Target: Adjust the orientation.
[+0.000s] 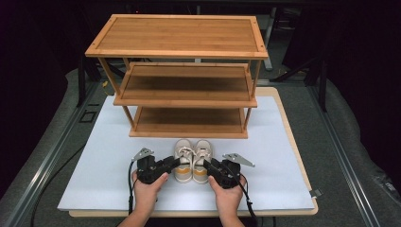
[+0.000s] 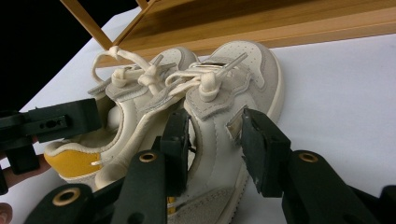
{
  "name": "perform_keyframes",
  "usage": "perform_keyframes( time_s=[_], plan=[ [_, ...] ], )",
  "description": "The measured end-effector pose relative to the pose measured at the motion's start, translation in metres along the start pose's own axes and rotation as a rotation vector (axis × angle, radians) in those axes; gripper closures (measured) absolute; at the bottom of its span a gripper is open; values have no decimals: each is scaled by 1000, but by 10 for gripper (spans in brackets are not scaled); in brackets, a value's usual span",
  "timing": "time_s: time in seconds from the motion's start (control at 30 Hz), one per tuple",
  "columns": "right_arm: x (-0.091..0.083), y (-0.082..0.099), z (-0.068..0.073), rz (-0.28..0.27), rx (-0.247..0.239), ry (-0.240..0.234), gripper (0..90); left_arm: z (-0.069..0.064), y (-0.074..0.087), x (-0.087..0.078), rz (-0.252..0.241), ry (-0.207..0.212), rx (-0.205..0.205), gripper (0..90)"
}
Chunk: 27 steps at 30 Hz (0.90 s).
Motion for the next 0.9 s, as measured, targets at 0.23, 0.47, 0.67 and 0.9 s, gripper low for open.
perform_keyframes(
  time_s=[0.23,0.47,0.67,0.9],
  plan=[
    [2,1,0,-11,19,0,560,-2,5,2,-21,-16,-12,532],
    [6,4,-2,-27,45,0,542,0,9,4,-67,-15,-59,520],
    [7,4,-2,-39,59,-1,548,0,9,6,-81,-20,-71,520],
    [6,6,-2,-37,67,1,551,0,10,6,-87,-18,-76,535]
  ],
)
Point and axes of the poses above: each handheld gripper's, and its own axes: x roughly forward along the jaws, y roughly out of its underside, z roughly to its left, the point moved 7 cm from there along x, roughly forward along the jaws, and after that the axes turned 9 degrees about x, right-handed, at the moved point
